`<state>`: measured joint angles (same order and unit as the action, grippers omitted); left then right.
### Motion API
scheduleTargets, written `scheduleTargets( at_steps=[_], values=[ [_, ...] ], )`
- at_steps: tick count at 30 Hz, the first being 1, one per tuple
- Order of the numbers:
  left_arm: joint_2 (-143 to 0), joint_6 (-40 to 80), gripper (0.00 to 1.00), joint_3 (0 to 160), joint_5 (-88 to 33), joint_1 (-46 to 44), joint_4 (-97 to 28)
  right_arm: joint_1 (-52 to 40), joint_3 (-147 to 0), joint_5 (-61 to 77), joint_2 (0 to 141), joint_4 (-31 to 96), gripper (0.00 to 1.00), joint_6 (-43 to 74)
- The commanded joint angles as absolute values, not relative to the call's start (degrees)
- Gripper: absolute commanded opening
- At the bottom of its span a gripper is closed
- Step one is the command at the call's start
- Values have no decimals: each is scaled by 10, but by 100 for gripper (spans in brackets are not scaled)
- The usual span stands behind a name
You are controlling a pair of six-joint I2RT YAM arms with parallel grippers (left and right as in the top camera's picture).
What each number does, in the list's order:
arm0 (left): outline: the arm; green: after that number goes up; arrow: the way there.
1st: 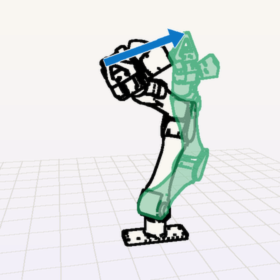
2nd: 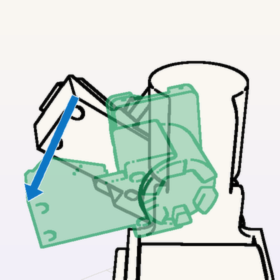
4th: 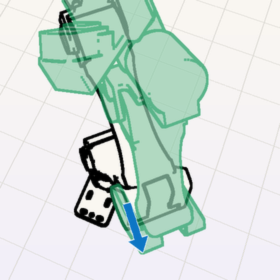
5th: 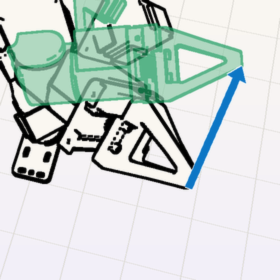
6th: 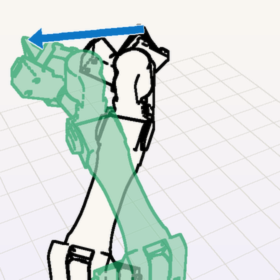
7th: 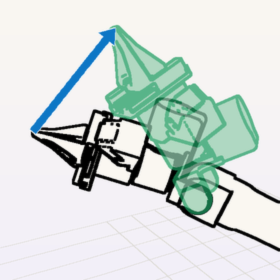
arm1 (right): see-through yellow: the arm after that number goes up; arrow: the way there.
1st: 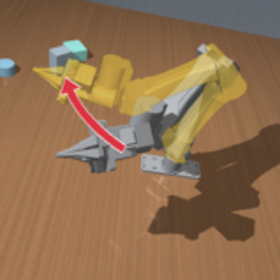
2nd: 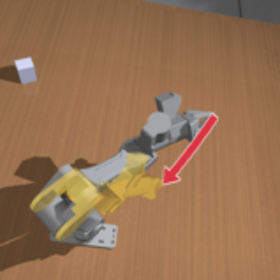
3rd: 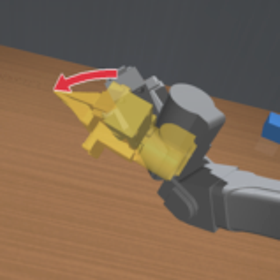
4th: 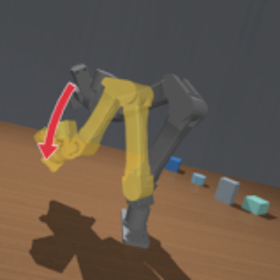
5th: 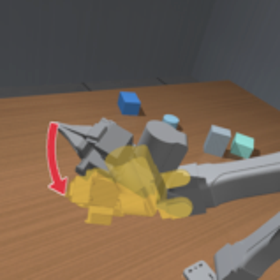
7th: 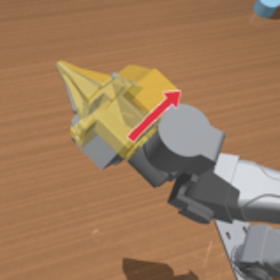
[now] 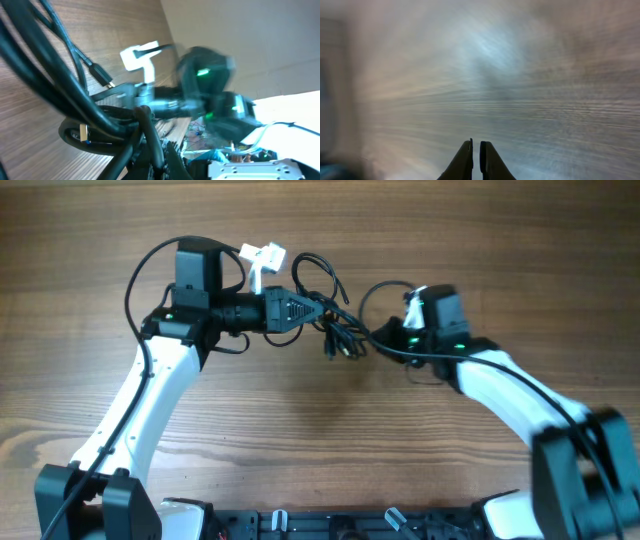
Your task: Untangle cables
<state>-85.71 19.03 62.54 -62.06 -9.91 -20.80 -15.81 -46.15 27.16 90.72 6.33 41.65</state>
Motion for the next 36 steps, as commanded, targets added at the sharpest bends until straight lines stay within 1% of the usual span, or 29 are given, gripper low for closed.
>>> scheduleTargets(
  at_steps=[1, 3, 4, 5, 6, 7, 9, 10, 12, 13, 15, 16, 17, 18, 19, 20, 22, 23, 25, 26, 30, 33, 36],
  values=[
    [-856, 84, 4, 632, -658, -76, -215, -126, -469, 329, 785, 80, 10, 389],
    [-856, 57, 4, 632, -655, -70, -214, -120, -469, 338, 743, 94, 10, 389],
    [-856, 64, 4, 632, -647, -67, -215, -119, -469, 340, 722, 101, 10, 386],
    [-856, 79, 4, 632, -645, -62, -217, -119, -469, 346, 697, 109, 11, 378],
    [-856, 84, 4, 632, -645, -59, -222, -119, -469, 357, 680, 116, 16, 375],
    [-856, 84, 4, 632, -645, -58, -224, -119, -469, 368, 665, 122, 18, 375],
    [-856, 75, 4, 632, -645, -58, -223, -119, -469, 392, 642, 125, 17, 375],
    [-856, 57, 4, 632, -645, -60, -223, -119, -469, 404, 635, 124, 13, 375],
    [-856, 5, 4, 632, -654, -67, -233, -119, -469, 429, 626, 109, 5, 369],
    [-856, -36, 4, 632, -673, -71, -243, -119, -469, 450, 625, 96, 5, 346],
    [-856, -161, 4, 632, -748, -77, -278, -119, -469, 492, 626, 74, 5, 285],
    [-856, -201, 4, 632, -778, -79, -290, -119, -469, 505, 628, 68, 5, 258],
    [-856, -243, 4, 632, -809, -79, -304, -119, -469, 510, 628, 68, 7, 245],
    [-856, -270, 4, 632, -827, -79, -310, -119, -469, 511, 629, 69, 15, 232],
    [-856, -285, 4, 632, -836, -79, -311, -119, -469, 511, 629, 70, 27, 225],
    [-856, -298, 4, 632, -841, -79, -309, -119, -469, 511, 630, 71, 36, 226],
    [-856, -330, 4, 632, -857, -79, -309, -119, -469, 511, 630, 72, 41, 228],
    [-856, -345, 4, 632, -866, -79, -309, -119, -469, 511, 630, 71, 42, 230],
    [-856, -375, 4, 632, -886, -79, -309, -119, -469, 514, 630, 71, 33, 229],
    [-856, -389, 4, 632, -892, -81, -309, -120, -469, 525, 631, 69, 30, 227],
    [-857, -418, 4, 632, -888, -104, -309, -120, -469, 649, 633, 29, 29, 161],
    [-857, -418, 4, 632, -885, -121, -307, -120, -469, 659, 633, 26, 30, 130],
    [-858, -394, 4, 632, -884, -130, -308, -120, -468, 659, 633, 26, 29, 73]
  ],
)
